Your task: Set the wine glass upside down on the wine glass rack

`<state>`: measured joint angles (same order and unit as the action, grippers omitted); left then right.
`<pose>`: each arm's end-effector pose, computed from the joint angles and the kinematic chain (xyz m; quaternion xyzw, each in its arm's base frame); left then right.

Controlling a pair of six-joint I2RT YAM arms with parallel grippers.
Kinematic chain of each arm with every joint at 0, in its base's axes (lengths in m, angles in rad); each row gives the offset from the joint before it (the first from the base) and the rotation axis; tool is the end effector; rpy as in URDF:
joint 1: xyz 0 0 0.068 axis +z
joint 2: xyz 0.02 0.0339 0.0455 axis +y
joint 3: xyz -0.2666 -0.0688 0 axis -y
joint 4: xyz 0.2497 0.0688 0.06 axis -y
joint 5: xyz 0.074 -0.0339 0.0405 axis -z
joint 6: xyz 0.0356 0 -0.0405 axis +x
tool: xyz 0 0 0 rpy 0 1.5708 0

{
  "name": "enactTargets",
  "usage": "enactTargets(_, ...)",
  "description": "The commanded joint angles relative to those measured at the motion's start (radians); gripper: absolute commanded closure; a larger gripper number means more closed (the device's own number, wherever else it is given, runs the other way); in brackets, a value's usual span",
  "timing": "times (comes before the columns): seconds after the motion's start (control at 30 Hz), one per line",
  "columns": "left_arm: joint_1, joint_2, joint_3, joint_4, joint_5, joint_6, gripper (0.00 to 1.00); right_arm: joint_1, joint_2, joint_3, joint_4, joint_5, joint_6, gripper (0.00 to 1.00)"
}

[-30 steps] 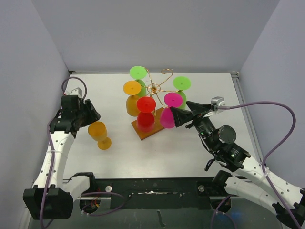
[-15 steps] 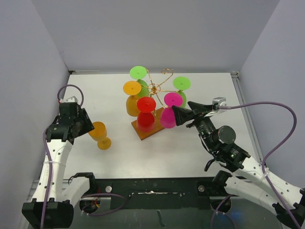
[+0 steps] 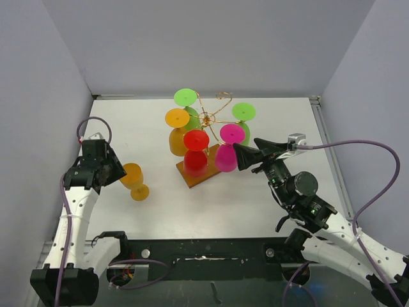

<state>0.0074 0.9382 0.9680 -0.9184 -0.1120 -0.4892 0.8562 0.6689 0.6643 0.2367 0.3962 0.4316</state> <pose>0.1791 0.0053 0.3110 -0.2494 0.9075 -0.0285 0.3369 0.1184 0.1155 0.3623 0.0227 0.6272 0.3639 0.6882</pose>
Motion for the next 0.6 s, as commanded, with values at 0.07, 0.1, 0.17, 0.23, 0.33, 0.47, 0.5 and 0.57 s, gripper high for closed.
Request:
enactTargets(0.07,0.002,0.039,-0.049,0.093,0.076,-0.034,0.76,-0.008,-0.030,-0.001,0.051,0.029,0.016,0.13)
enactTargets(0.1,0.003,0.045,-0.049,0.098,0.079,-0.034,0.79,-0.008,-0.032,-0.004,0.051,0.029,0.018,0.13)
enactTargets(0.17,0.002,0.047,-0.048,0.110,0.082,-0.035,0.85,-0.008,-0.033,-0.007,0.058,0.025,0.019,0.13)
enactTargets(0.23,0.002,0.039,-0.048,0.131,0.074,-0.041,0.93,-0.009,-0.027,-0.005,0.059,0.018,0.020,0.13)
enactTargets(0.33,0.003,0.024,-0.038,0.161,0.052,-0.040,1.00,-0.008,-0.024,0.007,0.049,0.009,0.021,0.13)
enactTargets(0.47,0.002,0.000,-0.015,0.174,0.026,-0.025,1.00,-0.009,-0.035,0.005,0.050,0.006,0.028,0.13)
enactTargets(0.5,0.002,-0.009,-0.009,0.177,0.020,-0.023,1.00,-0.008,-0.037,0.003,0.052,0.006,0.029,0.13)
enactTargets(0.57,0.002,-0.027,0.005,0.187,0.011,-0.022,1.00,-0.009,-0.037,0.002,0.056,0.006,0.030,0.13)
